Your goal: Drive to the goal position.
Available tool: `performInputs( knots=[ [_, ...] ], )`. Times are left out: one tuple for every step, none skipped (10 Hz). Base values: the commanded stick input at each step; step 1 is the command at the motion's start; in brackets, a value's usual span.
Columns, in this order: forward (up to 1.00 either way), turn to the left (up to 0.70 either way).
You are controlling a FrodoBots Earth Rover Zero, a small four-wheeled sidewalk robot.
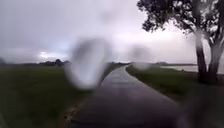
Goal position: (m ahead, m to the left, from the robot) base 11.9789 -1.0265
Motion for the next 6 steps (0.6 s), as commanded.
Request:
performInputs(
  knots=[
    [0.70,0.00],
    [0.70,0.00],
    [0.70,0.00],
    [0.70,0.00],
    [0.70,0.00],
    [0.70,0.00]
  ],
)
